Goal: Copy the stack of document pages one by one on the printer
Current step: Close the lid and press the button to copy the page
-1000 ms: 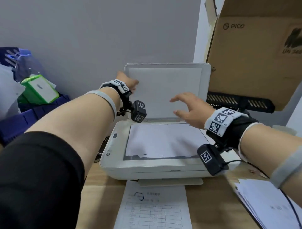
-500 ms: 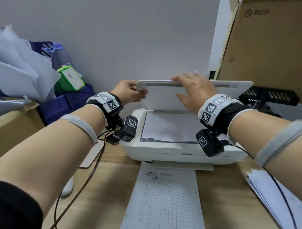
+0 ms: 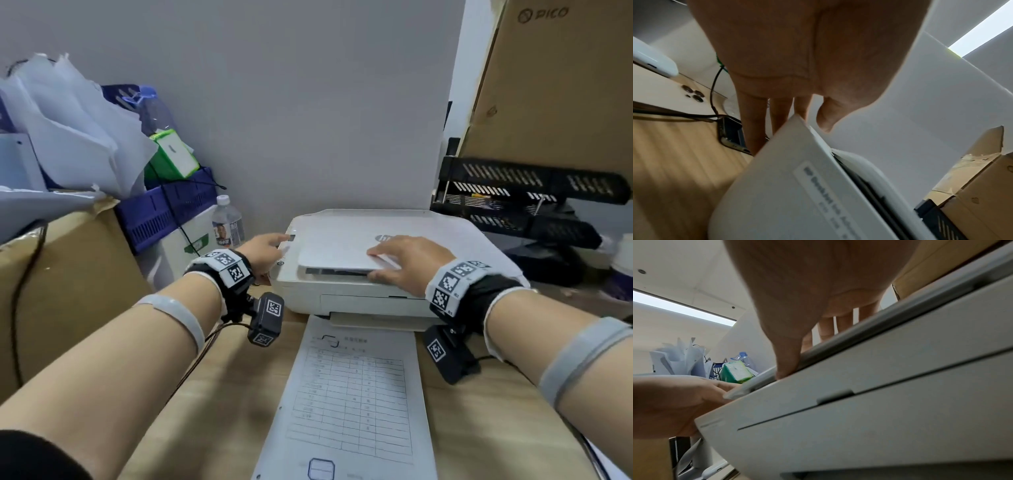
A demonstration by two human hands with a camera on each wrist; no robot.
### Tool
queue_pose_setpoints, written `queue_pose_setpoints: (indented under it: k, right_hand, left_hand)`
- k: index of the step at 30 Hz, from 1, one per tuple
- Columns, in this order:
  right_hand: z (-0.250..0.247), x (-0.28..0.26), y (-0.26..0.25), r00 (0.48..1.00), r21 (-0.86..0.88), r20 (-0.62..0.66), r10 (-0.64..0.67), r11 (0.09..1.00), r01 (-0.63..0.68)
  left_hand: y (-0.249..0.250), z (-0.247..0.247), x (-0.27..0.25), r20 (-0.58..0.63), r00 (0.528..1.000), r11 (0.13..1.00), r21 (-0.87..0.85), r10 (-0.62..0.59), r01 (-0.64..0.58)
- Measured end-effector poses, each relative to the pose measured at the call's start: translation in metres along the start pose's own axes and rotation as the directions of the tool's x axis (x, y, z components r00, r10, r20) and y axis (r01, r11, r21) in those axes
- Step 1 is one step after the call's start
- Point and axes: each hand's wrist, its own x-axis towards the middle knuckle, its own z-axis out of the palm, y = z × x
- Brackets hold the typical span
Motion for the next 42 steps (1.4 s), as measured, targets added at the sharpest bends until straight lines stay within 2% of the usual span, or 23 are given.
queue_pose_setpoints:
  k: [2,4,8,16,23,36,42]
  right_hand:
    - [0.01,0.0,0.004,1.0,0.061,0.025,-0.01,0.998,0.009]
    - [0.019,0.001,0.006,1.0,0.118,0.013,-0.021,0.993,0.019]
    - [0.029,0.004,0.008,1.0,0.071,0.027,-0.009,0.997,0.007]
    - [0.042,0.003,0.009,0.999,-0.007,-0.037,-0.006,1.0,0.006]
    - [0.043,0.002,0.009,1.0,-0.016,-0.031,-0.004,1.0,0.003]
    - [0.043,0.002,0.008,1.0,-0.02,-0.029,0.009,1.0,-0.01]
    - [0.044,0.002,0.008,0.999,-0.019,-0.031,0.01,1.0,-0.011]
  left_hand:
    - [-0.003,0.004,-0.002,0.003,0.998,0.99,-0.126,-0.062,0.062]
    - [-0.005,0.006,-0.004,0.005,0.995,0.981,-0.166,-0.097,0.097]
    - [-0.011,0.009,-0.005,-0.02,0.993,0.97,-0.216,-0.114,0.107]
    - [-0.019,0.019,0.0,-0.047,0.994,0.982,-0.165,-0.097,0.088]
    - [-0.026,0.019,0.005,-0.066,0.99,0.961,-0.256,-0.122,0.101]
    - [-0.03,0.022,0.011,-0.079,0.992,0.977,-0.197,-0.102,0.085]
    - [-0.037,0.024,0.009,-0.105,0.991,0.974,-0.221,-0.08,0.055]
